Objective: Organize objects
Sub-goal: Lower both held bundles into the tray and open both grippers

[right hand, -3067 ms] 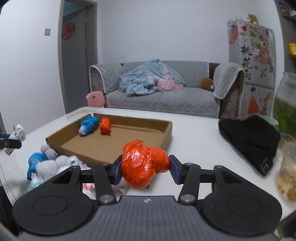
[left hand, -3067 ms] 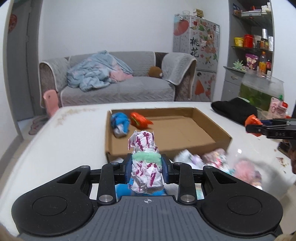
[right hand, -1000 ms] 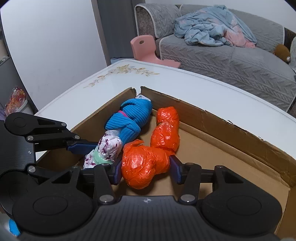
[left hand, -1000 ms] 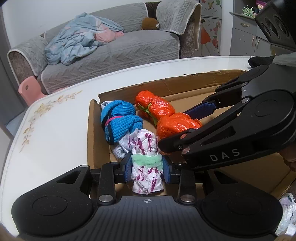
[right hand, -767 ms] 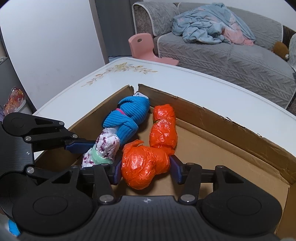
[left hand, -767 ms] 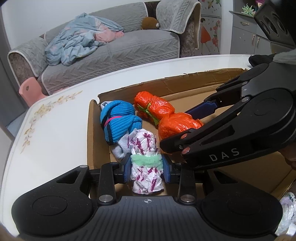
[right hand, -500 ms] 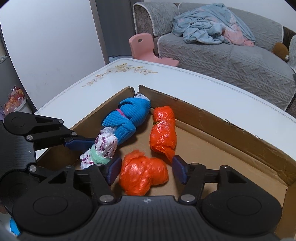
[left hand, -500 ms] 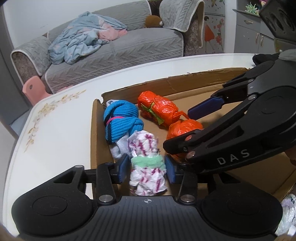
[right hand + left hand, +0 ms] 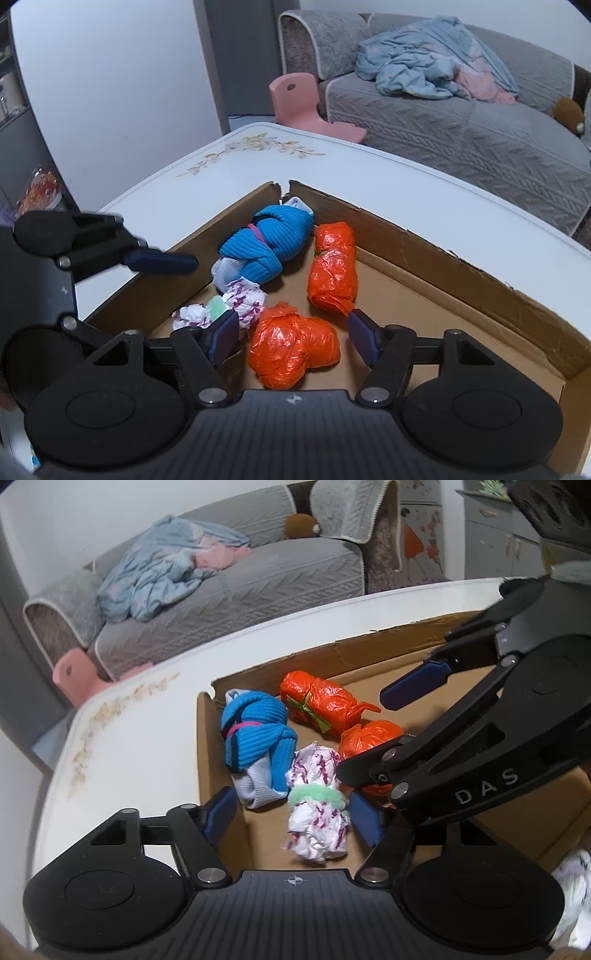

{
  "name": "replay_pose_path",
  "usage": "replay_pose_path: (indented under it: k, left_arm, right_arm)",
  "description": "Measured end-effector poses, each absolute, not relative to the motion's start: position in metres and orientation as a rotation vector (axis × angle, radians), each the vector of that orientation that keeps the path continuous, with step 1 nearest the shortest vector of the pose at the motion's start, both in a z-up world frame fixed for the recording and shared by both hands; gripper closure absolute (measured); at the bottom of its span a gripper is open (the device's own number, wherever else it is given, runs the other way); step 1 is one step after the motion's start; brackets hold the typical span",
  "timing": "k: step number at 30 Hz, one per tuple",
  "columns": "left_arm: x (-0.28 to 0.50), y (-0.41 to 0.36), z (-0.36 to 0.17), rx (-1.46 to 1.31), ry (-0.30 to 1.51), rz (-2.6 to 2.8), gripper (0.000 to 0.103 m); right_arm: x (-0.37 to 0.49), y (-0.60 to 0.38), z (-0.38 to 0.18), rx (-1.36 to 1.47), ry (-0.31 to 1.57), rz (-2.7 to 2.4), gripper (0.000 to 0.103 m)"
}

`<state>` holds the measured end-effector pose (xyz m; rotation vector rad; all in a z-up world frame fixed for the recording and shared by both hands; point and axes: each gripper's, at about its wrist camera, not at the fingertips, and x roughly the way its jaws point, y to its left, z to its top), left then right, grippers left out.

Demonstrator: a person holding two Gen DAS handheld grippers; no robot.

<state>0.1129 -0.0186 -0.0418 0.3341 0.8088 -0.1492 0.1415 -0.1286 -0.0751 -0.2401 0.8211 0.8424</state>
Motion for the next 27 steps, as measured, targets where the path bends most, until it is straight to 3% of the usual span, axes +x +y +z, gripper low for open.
replay_pose_path:
  k: [16, 27]
  left_arm:
    - [0.097, -0.013, -0.018, 0.378, 0.776, -0.172, 0.018]
    - [0.078, -0.013, -0.004, 0.399, 0.747, -0.179, 0.016]
  right_arm:
    - [0.129, -0.128, -0.061, -0.306, 0.782, 0.880, 0.034]
    - [0.113, -0.133, -0.045, -0.314, 0.742, 0.887, 0.031]
